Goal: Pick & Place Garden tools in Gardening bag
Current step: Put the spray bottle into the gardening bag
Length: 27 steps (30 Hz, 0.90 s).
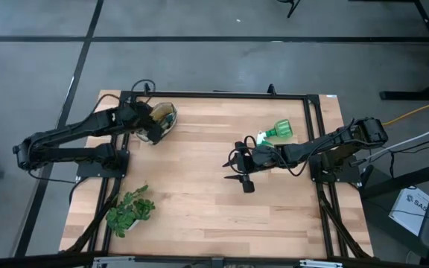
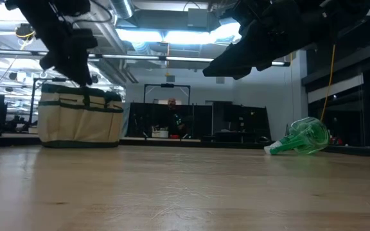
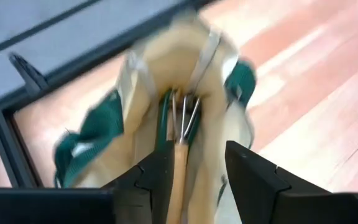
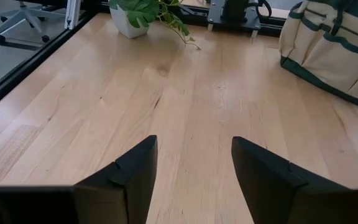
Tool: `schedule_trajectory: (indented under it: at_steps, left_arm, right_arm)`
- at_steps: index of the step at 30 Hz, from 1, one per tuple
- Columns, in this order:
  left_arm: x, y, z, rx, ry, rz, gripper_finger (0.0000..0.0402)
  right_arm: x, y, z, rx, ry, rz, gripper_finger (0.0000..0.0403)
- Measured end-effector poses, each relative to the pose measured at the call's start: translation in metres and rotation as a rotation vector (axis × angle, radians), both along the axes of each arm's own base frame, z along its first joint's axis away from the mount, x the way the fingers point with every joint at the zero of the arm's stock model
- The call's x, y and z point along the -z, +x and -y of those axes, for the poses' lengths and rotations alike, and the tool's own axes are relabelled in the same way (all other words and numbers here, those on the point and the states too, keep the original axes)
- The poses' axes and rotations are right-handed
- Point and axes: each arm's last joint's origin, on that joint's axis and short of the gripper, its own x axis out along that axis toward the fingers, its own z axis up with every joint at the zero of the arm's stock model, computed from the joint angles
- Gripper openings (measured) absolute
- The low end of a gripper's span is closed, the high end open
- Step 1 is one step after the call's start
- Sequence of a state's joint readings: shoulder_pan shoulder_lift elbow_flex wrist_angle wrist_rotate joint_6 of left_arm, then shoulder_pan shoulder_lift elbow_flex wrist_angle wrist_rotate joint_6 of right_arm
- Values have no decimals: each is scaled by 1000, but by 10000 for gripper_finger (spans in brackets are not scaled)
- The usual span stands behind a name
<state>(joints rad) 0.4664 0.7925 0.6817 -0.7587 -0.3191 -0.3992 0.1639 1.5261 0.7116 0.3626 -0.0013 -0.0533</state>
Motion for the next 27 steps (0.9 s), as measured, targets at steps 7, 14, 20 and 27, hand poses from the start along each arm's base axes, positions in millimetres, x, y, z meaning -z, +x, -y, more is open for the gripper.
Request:
schedule_trajectory:
  at_steps: [7, 14, 20, 27]
  left_arm:
    - [-14, -8, 8, 11, 34, 95, 134]
    - [-25, -1, 19, 68, 119, 200, 125]
    - [-32, 26, 31, 218, 205, 327, 115]
    - [-27, 58, 51, 389, 233, 343, 104]
  right_arm:
    - [0, 0, 0, 0, 0, 0, 211]
    - [0, 0, 0, 0, 0, 0, 211]
    - [0, 0, 0, 0, 1, 3, 211]
    - [-6, 2, 0, 9, 31, 60, 211]
